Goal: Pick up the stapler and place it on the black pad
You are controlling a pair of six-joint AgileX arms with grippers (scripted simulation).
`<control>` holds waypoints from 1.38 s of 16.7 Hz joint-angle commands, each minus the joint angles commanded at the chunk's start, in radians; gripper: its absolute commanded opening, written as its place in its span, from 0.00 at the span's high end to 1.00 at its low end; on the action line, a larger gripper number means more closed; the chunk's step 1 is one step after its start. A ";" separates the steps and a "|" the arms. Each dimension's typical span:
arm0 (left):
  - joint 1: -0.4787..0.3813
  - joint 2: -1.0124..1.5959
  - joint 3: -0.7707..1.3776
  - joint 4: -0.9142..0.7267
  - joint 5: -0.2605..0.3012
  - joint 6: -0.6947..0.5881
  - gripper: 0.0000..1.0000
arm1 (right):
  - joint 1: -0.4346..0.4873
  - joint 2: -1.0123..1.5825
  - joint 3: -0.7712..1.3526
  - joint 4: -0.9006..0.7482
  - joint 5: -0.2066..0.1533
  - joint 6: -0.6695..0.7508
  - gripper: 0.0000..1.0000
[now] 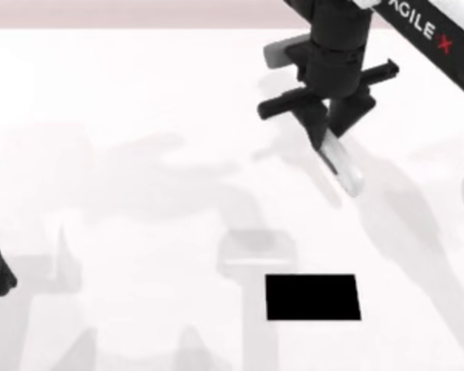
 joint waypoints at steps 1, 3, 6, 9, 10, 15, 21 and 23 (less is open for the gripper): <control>0.000 0.000 0.000 0.000 0.000 0.000 0.00 | -0.011 -0.029 -0.058 0.019 -0.005 0.084 1.00; 0.000 0.000 0.000 0.000 0.000 0.000 0.00 | -0.030 -0.098 -0.184 0.065 -0.015 0.283 1.00; 0.000 0.000 0.000 0.000 0.000 0.000 0.00 | -0.047 -0.222 -0.384 0.148 -0.025 0.633 1.00; 0.000 0.000 0.000 0.000 0.000 0.000 0.00 | -0.044 -0.360 -0.587 0.239 -0.028 1.010 1.00; 0.000 0.000 0.000 0.000 0.000 0.000 0.00 | -0.039 -0.407 -0.653 0.270 -0.027 1.132 1.00; 0.000 0.000 0.000 0.000 0.000 0.000 0.00 | 0.023 -0.628 -0.953 0.408 -0.009 1.651 1.00; 0.000 0.000 0.000 0.000 0.000 0.000 0.00 | 0.124 -0.810 -1.209 0.512 0.029 2.039 1.00; 0.000 0.000 0.000 0.000 0.000 0.000 0.00 | 0.148 -0.841 -1.256 0.527 0.038 2.113 1.00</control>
